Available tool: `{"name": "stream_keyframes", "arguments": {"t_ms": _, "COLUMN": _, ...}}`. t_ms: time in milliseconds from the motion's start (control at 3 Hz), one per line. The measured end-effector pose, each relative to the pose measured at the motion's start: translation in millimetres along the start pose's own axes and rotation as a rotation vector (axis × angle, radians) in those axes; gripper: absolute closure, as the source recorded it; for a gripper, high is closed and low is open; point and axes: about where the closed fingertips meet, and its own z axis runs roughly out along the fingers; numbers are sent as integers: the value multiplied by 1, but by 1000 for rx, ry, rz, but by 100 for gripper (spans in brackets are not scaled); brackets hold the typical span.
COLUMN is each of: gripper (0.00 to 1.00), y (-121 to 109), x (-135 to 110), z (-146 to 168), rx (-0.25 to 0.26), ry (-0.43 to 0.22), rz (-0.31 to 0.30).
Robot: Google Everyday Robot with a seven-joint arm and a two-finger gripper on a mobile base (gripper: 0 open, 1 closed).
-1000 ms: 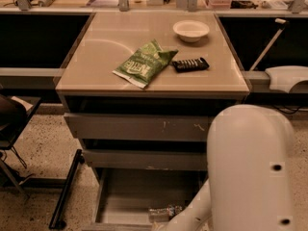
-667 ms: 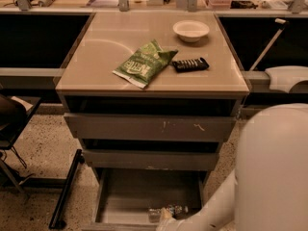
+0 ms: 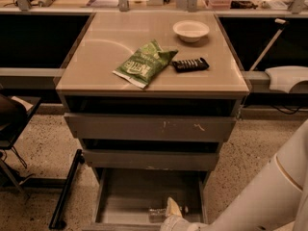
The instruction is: Pick water bottle from bottom drawer and place on counter
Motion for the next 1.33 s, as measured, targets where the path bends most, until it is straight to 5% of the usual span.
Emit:
{"name": "stream_keyframes", "arguments": {"t_ms": 333, "gripper": 0, "y": -35, "x": 2, "z": 0, "rx": 91, "ry": -50, "rz": 17}}
{"name": "stream_keyframes", "arguments": {"t_ms": 667, "gripper": 0, "y": -103, "x": 18, "z": -10, "rx": 229, "ry": -110, "rz": 157}}
{"name": "stream_keyframes", "arguments": {"t_ms": 1000, "gripper": 0, "y": -150, "x": 15, "z": -29, "rx": 281, "ry": -149, "rz": 165}}
{"name": "stream_keyframes", "arguments": {"t_ms": 1333, "gripper": 0, "y": -149, "x": 10, "z": -28, "rx": 265, "ry": -158, "rz": 132}}
